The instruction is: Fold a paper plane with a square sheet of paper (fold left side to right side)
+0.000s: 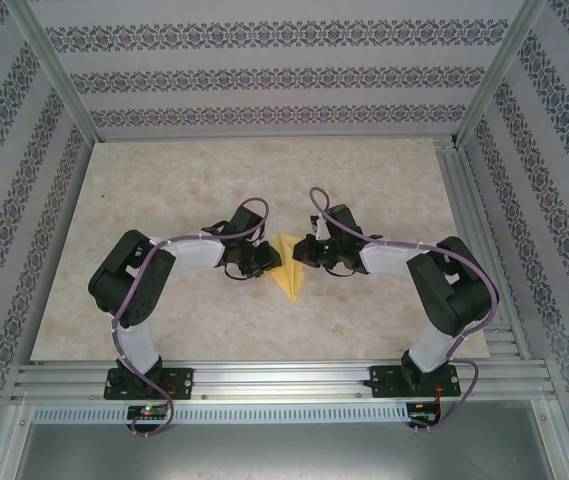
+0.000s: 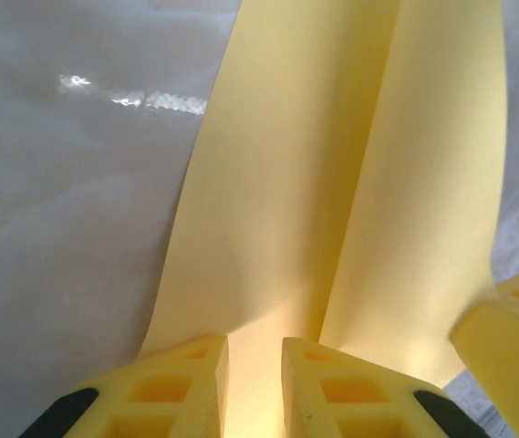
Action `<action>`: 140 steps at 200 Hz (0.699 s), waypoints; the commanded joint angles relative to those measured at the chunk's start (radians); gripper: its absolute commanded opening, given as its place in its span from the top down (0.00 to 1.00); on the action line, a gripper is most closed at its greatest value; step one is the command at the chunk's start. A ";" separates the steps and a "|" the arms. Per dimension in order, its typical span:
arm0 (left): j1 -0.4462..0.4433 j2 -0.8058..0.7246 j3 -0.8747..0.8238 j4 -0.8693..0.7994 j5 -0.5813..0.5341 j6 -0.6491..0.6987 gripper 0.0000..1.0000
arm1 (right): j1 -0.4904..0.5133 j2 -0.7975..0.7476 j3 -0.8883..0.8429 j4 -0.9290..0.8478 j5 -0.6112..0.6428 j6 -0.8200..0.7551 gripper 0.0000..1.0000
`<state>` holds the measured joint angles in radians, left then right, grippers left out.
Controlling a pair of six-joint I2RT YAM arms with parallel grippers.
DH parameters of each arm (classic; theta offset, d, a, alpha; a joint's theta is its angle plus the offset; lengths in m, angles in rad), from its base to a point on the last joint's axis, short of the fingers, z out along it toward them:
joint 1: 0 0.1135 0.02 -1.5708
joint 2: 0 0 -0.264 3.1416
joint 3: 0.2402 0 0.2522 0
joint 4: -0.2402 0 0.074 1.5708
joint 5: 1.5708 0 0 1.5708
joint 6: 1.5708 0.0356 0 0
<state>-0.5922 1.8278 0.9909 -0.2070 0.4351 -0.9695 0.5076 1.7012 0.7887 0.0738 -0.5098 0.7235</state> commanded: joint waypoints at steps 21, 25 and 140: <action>-0.014 0.015 0.006 -0.030 -0.023 0.030 0.76 | -0.025 -0.005 -0.028 0.072 -0.044 -0.013 0.98; -0.014 0.014 0.006 -0.026 -0.020 0.031 0.76 | -0.027 -0.005 -0.028 0.076 -0.049 -0.010 0.98; -0.079 -0.090 -0.013 0.026 0.006 0.016 0.73 | -0.015 -0.012 -0.010 0.052 -0.038 0.002 0.97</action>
<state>-0.6571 1.7096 0.9779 -0.2070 0.4446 -0.9279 0.4885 1.7012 0.7757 0.1066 -0.5484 0.7284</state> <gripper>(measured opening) 0.287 0.044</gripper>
